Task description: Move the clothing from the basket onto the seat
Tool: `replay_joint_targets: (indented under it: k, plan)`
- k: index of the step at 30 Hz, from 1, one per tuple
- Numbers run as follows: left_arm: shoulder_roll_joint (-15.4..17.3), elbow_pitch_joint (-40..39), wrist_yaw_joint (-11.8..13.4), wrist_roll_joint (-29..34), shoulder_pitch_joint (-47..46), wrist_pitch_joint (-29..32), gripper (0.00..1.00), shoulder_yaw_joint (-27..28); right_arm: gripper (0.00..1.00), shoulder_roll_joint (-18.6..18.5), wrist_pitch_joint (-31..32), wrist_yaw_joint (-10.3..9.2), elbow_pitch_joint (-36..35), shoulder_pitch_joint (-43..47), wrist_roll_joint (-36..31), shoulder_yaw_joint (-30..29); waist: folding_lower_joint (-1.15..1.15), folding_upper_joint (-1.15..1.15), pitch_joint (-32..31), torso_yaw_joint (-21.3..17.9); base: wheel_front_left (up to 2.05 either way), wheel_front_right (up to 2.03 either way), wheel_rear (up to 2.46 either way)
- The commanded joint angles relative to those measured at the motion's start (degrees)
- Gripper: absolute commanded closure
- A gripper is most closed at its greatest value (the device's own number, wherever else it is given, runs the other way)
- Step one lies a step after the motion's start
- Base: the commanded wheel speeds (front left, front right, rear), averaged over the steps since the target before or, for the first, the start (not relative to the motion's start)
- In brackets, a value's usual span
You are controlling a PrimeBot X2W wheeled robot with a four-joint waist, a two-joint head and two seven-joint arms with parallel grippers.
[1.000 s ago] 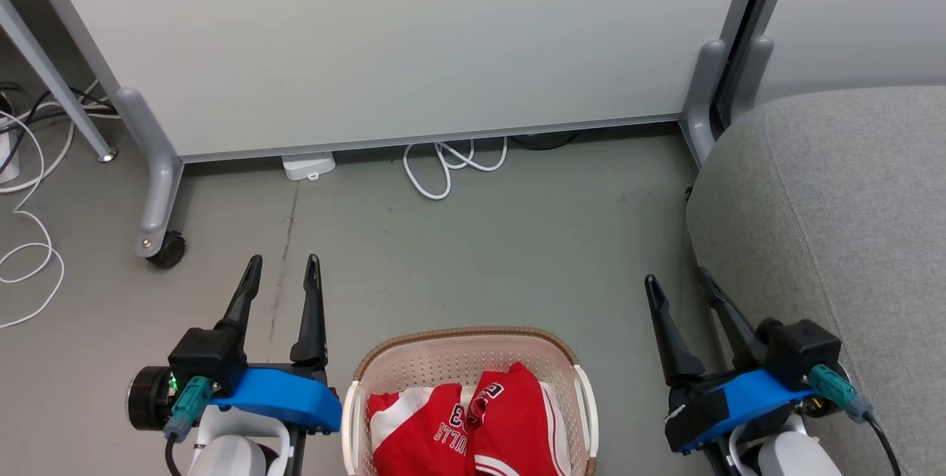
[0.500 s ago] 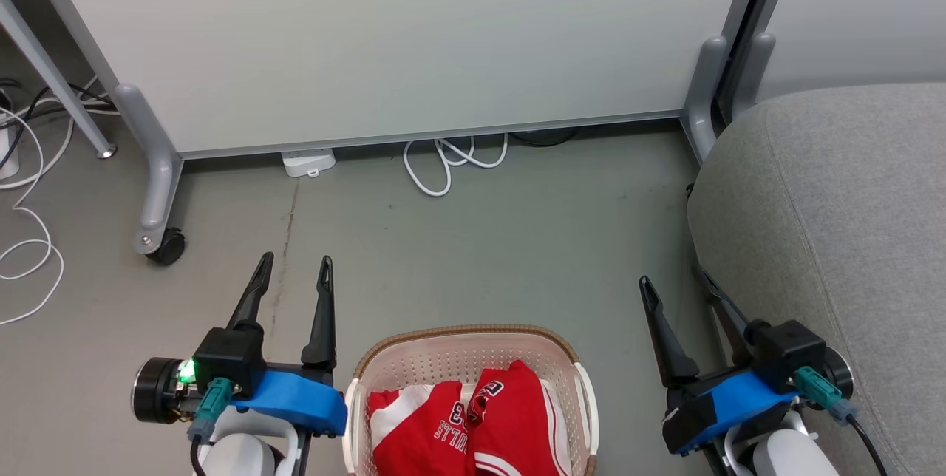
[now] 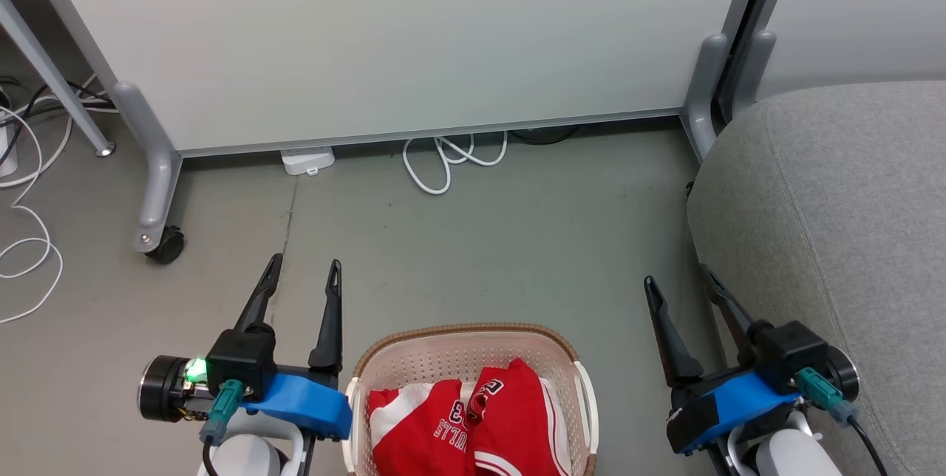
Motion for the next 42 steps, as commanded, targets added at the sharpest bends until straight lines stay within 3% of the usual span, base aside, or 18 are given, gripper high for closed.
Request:
replay_joint_targets:
  k: [1,16,27,32,42]
  plan:
    - [0.0,0.1,-0.2,-0.2,-0.5,-0.3,0.00,0.3,0.00,-0.3,-0.3,0.02,0.2,-0.5,0.1,-0.1,0.00,0.00,0.0,0.0,0.00,0.00,0.00]
    - [-0.4,1.3,-0.7,-0.8,-1.8,-0.3,0.00,0.7,0.00,-0.3,-0.3,0.02,0.2,-1.2,1.4,-0.4,0.00,0.00,0.8,0.1,0.00,0.00,0.00]
    - [-0.2,9.5,-2.3,-1.5,-11.2,-0.3,0.00,-3.2,0.00,-0.3,-0.3,0.02,-2.0,-5.5,0.3,-1.4,0.00,0.00,8.5,-3.6,0.00,0.00,0.00]
    - [0.8,15.5,-2.7,-1.7,-17.1,-0.3,0.00,-6.3,0.00,-0.3,-0.3,0.02,-3.3,-8.5,0.3,-1.6,0.00,0.00,14.3,-6.1,0.00,0.00,0.00]
    - [2.8,29.5,-2.7,-8.2,-27.4,-0.3,0.00,-18.8,0.00,-0.2,-0.3,0.02,-5.7,-13.5,1.4,-0.9,0.00,0.00,24.4,-10.3,0.00,0.00,0.00]
